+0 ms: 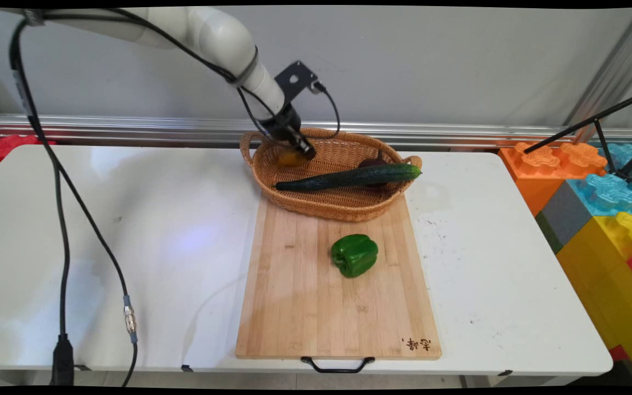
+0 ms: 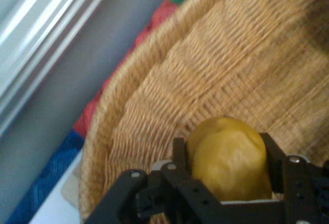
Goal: Place the picked object on the cutting board
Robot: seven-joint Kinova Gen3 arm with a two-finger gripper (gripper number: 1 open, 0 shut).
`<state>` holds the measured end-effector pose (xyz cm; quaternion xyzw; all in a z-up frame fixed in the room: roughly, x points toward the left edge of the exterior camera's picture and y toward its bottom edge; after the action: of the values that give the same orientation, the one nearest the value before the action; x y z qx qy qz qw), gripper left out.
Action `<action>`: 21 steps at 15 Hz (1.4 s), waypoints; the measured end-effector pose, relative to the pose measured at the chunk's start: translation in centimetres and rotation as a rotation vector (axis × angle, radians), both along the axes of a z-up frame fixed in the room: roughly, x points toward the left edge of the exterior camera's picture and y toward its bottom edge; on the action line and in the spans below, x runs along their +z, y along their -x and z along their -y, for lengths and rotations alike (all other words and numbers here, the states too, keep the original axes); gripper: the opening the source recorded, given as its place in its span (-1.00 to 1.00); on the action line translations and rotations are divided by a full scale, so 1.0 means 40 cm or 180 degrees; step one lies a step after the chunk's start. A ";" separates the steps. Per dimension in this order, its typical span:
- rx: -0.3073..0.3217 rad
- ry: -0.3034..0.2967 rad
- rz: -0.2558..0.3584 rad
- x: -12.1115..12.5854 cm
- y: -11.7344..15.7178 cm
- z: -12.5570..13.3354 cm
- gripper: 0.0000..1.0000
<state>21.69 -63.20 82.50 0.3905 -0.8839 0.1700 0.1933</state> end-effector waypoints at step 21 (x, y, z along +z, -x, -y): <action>-0.1158 -0.0241 -0.0389 0.224 0.003 -0.432 -1.00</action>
<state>21.57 -45.94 91.47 0.2409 -0.9323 0.0748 0.2593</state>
